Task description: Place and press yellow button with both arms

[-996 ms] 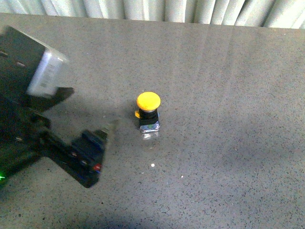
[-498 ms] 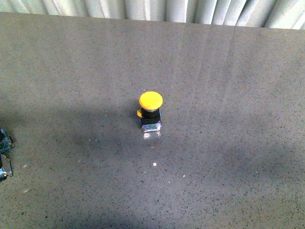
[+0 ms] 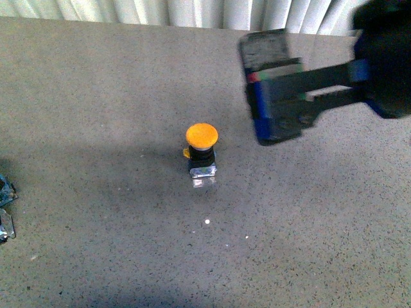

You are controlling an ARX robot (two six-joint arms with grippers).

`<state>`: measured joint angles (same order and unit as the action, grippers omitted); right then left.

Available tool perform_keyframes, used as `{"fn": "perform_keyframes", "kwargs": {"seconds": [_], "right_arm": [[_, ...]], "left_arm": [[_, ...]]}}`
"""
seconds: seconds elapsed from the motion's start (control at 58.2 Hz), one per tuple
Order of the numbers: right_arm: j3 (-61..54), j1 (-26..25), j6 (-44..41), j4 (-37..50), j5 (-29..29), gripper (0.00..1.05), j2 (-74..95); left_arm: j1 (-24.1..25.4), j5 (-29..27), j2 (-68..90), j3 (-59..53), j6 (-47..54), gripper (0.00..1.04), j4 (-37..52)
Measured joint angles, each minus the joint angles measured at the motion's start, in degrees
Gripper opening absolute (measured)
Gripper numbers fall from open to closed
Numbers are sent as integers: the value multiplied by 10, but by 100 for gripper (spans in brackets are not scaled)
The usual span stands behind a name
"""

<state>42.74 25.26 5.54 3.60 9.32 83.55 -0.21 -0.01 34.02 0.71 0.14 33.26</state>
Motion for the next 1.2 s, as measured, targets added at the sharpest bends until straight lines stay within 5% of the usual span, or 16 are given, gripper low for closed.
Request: {"fn": "perform_keyframes", "kwargs": {"seconds": [0.069,0.172,0.618,1.048,1.202], "right_arm": [[41,10,1,-8,6,95,55],[89,24,6,-18,8,80,118],[173,48,54,-49,-24,1,217],[176,49,72,-47,-34,1,231],[176,49,73,-47,-35,1,241]], "left_arm": [[0,0,-22,0,0,1,-21],[0,0,-53,0,0,1,-50],[0,0,-172,0,0,1,-164],[0,0,-238,0,0,1,-230],[0,0,-322,0,0,1,-328]]}}
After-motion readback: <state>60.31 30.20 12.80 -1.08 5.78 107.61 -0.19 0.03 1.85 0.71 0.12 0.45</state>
